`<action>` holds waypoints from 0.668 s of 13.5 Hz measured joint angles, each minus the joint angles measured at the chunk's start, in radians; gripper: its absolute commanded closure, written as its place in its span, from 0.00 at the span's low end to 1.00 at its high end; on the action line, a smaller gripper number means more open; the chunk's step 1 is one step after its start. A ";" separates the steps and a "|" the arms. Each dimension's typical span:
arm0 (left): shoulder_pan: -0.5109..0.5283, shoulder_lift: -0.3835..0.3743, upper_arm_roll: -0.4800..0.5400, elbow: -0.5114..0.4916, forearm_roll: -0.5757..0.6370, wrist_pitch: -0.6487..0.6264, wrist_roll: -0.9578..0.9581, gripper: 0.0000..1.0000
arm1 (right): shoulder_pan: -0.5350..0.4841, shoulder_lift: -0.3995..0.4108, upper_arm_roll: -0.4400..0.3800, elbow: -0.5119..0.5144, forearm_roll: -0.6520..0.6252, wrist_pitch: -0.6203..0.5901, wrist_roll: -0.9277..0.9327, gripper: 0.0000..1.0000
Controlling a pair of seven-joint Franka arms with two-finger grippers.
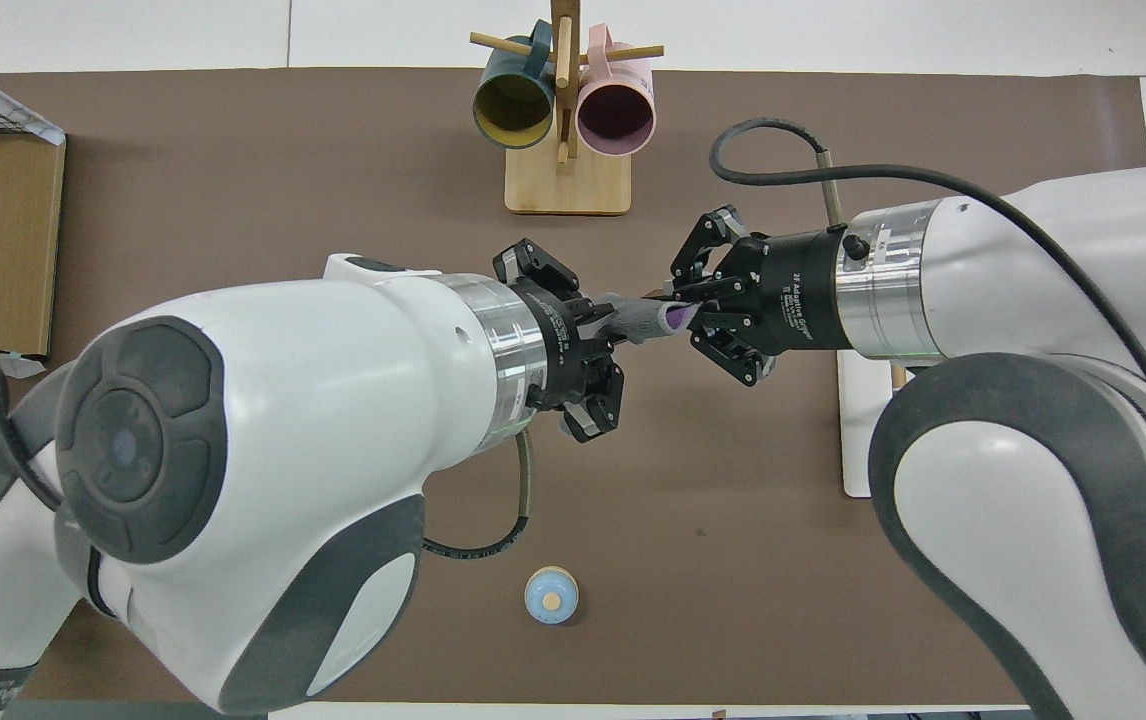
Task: Fold towel and hang on rack
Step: 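Carry the towel to the dowel rack while the left gripper withdraws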
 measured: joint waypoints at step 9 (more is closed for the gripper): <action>0.053 -0.006 0.012 -0.044 0.008 0.000 0.135 0.00 | -0.086 -0.049 -0.011 -0.170 -0.281 -0.015 -0.539 1.00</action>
